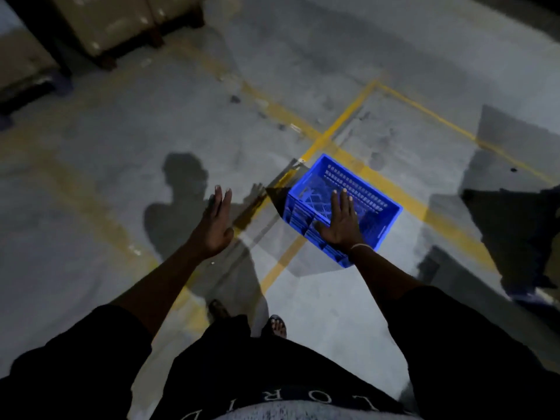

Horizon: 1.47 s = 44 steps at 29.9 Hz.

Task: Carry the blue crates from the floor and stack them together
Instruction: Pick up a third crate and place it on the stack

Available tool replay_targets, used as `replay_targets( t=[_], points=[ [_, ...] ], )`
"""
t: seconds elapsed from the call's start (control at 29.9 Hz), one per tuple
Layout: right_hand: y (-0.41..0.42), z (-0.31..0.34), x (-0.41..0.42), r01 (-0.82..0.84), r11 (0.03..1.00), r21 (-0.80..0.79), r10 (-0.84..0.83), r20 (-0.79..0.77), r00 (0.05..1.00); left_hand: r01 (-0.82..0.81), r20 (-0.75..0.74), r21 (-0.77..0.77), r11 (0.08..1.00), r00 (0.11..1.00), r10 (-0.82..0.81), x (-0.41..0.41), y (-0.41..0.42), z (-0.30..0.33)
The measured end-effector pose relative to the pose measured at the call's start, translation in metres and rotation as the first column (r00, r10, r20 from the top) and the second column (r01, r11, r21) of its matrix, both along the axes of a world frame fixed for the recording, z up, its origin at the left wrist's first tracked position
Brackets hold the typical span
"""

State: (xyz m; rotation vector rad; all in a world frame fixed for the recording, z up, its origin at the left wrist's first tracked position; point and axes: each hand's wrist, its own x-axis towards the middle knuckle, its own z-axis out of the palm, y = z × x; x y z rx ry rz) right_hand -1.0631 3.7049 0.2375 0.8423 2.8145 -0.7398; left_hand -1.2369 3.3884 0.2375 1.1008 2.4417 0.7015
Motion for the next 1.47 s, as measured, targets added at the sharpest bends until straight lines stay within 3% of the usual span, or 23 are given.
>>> replay_targets(
  t=[0.27, 0.44, 0.87, 1.0, 1.34, 1.47],
  points=[
    [-0.102, 0.035, -0.072, -0.327, 0.945, 0.003, 0.326, -0.085, 0.941, -0.337, -0.073, 0.097, 0.937, 0.936, 0.344, 0.055, -0.18, 0.032],
    [-0.203, 0.045, -0.108, -0.529, 0.847, 0.048, 0.531, -0.084, 0.843, -0.601, -0.042, 0.079, 0.796, 0.795, 0.605, 0.099, -0.287, 0.042],
    [-0.564, 0.06, -0.071, -0.854, 0.52, 0.032, 0.846, -0.162, 0.509, -0.885, -0.056, 0.086, 0.458, 0.455, 0.889, 0.309, -0.598, 0.066],
    [-0.678, 0.061, -0.045, -0.91, 0.415, -0.004, 0.892, -0.194, 0.407, -0.907, -0.085, 0.117, 0.404, 0.396, 0.914, 0.381, -0.682, 0.066],
    [-0.932, 0.055, 0.022, -0.995, 0.082, -0.053, 0.977, -0.192, 0.09, -0.966, 0.068, 0.188, -0.176, -0.166, 0.984, 0.537, -0.805, 0.052],
    [-1.033, 0.049, 0.041, -0.995, -0.03, -0.096, 0.985, -0.17, -0.013, -0.924, 0.121, 0.186, -0.334, -0.316, 0.941, 0.577, -0.853, 0.048]
  ],
)
